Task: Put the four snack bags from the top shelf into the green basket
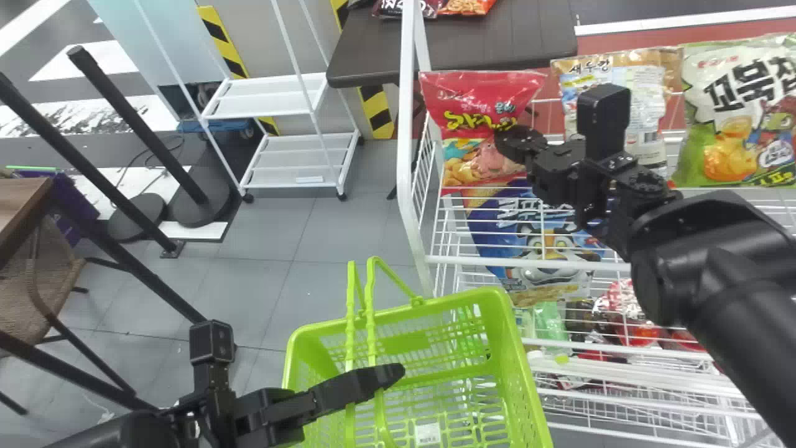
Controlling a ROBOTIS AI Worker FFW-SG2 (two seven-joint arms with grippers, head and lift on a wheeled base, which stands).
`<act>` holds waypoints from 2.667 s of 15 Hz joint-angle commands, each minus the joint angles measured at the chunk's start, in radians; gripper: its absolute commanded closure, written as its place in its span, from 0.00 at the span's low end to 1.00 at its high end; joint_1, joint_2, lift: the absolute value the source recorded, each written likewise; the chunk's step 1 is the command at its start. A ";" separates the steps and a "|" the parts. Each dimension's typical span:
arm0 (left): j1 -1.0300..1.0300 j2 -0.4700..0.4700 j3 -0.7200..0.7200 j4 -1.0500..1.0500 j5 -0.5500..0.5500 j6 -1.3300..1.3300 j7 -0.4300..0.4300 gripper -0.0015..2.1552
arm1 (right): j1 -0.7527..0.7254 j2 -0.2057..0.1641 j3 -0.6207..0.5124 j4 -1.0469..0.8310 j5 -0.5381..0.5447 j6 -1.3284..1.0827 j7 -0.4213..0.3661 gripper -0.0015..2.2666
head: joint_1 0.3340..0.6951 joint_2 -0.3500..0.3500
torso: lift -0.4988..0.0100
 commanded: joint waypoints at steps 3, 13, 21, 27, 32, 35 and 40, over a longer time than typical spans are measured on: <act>-0.004 0.002 0.007 0.007 0.001 -0.006 -0.010 1.00 | 0.182 0.002 -0.089 -0.338 0.053 0.166 -0.022 0.99 | 1.00 0.91 | 0.98; -0.038 0.000 0.008 0.028 0.001 -0.015 -0.010 1.00 | 0.718 -0.072 -0.287 -1.120 -0.004 0.596 -0.002 0.99 | 1.00 0.84 | 0.98; -0.050 -0.007 0.005 0.037 0.002 -0.015 -0.010 1.00 | 0.725 -0.104 -0.122 -1.181 -0.059 0.869 0.035 0.99 | 1.00 0.96 | 0.98; -0.052 -0.006 -0.010 0.025 0.013 -0.009 -0.010 1.00 | 0.635 -0.094 0.021 -0.964 -0.091 0.860 0.024 0.99 | 1.00 1.00 | 0.98; -0.053 -0.007 -0.018 0.022 0.013 -0.012 -0.010 1.00 | 0.469 -0.035 0.181 -0.687 -0.085 0.835 -0.011 0.85 | 1.00 1.00 | 0.98; -0.052 -0.006 -0.015 0.023 0.013 -0.012 -0.010 1.00 | 0.484 -0.060 0.161 -0.747 -0.097 0.875 -0.008 0.00 | 1.00 1.00 | 0.98; -0.058 -0.004 -0.016 0.027 0.013 -0.012 -0.010 1.00 | 0.596 -0.071 -0.169 -1.020 -0.159 1.176 0.165 0.02 | 1.00 1.00 | 0.98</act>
